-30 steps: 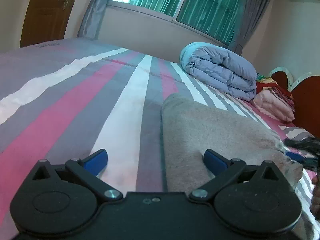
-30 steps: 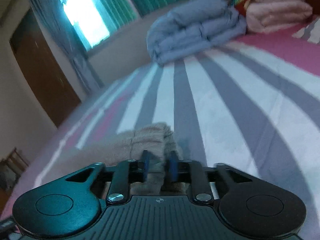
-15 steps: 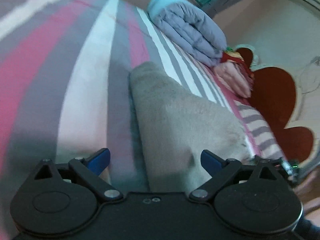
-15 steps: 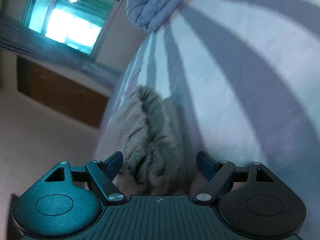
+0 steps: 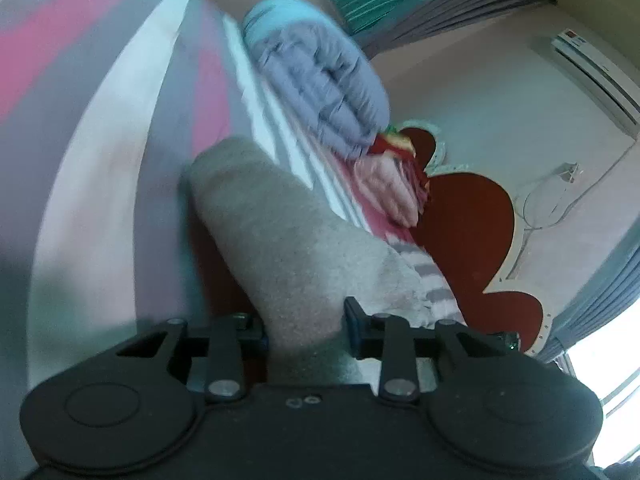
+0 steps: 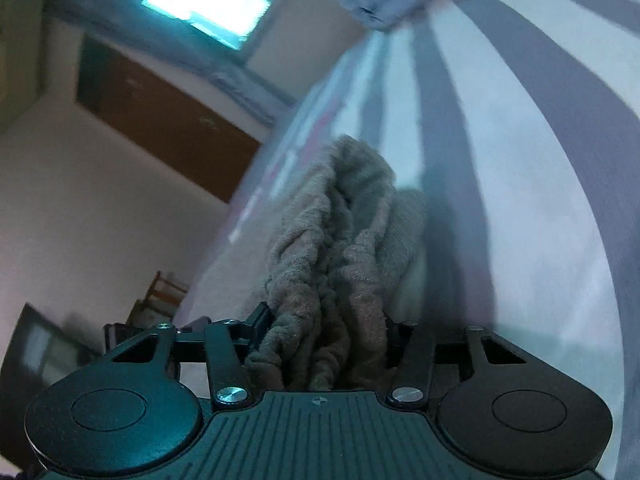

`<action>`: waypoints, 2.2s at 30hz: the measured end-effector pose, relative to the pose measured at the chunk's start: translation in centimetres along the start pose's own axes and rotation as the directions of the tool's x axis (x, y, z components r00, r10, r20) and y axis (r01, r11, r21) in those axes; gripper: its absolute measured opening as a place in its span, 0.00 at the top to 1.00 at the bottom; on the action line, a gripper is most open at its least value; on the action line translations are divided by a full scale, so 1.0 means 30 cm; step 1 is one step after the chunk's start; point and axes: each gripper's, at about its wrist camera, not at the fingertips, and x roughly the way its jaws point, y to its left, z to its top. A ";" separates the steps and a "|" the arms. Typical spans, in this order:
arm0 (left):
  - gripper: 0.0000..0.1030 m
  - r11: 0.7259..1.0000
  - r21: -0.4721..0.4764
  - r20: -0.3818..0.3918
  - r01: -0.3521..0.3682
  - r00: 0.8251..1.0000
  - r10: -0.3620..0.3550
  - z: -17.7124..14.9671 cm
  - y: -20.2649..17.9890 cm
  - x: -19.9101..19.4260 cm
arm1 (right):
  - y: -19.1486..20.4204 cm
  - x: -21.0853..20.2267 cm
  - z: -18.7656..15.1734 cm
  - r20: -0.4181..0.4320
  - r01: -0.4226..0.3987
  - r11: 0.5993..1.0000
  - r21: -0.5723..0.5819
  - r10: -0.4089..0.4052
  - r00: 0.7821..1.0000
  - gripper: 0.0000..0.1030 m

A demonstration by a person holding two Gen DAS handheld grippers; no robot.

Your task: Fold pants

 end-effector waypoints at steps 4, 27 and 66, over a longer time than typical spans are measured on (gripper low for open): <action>0.77 0.999 0.035 0.062 -0.025 0.998 0.023 0.178 -0.006 0.028 | 0.030 0.071 0.152 0.032 -0.027 0.999 -0.039 0.028 0.999 0.53; 0.05 0.821 0.216 0.273 -0.528 0.840 0.468 0.379 0.112 0.188 | -0.219 0.456 0.499 0.178 0.034 0.998 0.059 -0.044 0.983 0.09; 0.06 0.632 0.280 0.574 -0.723 0.654 0.494 -0.751 -0.713 -0.356 | 0.511 -0.207 -0.677 0.464 0.483 0.792 -0.374 -0.291 0.837 0.00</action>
